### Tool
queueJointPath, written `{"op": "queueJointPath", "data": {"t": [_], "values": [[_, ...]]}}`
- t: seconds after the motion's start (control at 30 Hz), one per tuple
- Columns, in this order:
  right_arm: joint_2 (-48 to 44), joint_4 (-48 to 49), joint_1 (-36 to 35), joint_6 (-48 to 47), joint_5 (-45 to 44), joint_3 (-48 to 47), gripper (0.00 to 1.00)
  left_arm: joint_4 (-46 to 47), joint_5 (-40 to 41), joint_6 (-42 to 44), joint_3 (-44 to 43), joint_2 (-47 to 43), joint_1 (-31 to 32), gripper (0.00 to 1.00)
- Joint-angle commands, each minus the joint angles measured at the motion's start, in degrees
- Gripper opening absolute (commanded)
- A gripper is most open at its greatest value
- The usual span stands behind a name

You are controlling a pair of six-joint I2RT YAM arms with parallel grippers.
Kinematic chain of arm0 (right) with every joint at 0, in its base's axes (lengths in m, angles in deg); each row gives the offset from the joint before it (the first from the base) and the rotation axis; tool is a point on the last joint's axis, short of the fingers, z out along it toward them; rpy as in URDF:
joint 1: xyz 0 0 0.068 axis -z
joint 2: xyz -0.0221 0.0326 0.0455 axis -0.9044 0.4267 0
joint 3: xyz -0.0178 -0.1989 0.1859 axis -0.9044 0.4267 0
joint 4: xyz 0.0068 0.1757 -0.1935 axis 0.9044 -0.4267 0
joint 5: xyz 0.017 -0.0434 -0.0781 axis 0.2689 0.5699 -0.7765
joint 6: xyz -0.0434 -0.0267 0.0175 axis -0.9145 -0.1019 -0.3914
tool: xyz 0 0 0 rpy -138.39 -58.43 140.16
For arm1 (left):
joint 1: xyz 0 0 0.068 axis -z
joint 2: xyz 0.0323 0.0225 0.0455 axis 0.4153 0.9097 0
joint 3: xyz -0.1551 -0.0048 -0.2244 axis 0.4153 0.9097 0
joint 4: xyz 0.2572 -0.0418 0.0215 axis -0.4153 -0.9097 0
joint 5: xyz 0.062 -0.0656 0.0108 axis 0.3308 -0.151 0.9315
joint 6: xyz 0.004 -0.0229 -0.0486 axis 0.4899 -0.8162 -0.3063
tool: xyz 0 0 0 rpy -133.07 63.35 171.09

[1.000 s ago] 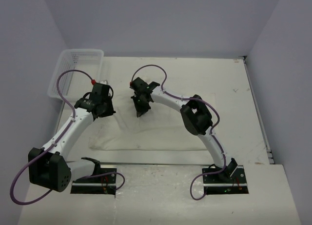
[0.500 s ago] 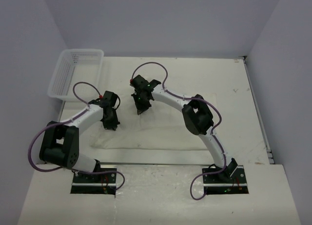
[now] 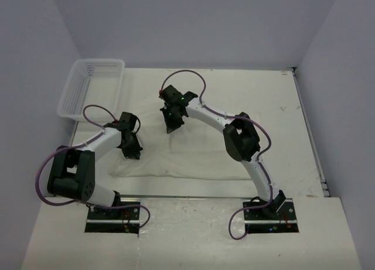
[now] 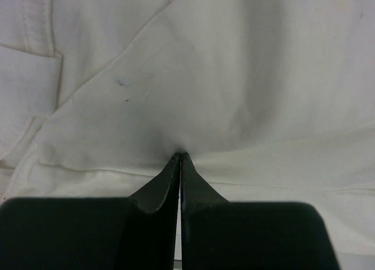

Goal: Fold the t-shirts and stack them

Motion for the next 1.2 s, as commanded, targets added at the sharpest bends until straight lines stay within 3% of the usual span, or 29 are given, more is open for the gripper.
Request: {"op": "queueJointPath", "data": {"t": [0.0,0.8,0.93,1.17], "values": [[-4.6,0.0,1.1,-1.4,-2.8,-1.7,0.04,2.4,1.5,-1.0,3.3,1.8,-1.0,0.00],[-5.1,5.2,2.3,-0.3,-4.0,9.0,0.04,1.4,1.0,1.2,-0.3,-1.2,-1.3,0.00],[-4.0,6.8,2.6,-1.5,-3.5,7.5,0.17,1.2,0.2,2.8,-1.5,-3.1,-1.2,0.00],[-8.6,5.9,2.5,-1.4,-5.7,9.3,0.27,0.8,0.7,3.7,-5.7,-12.5,-0.9,0.00]]}}
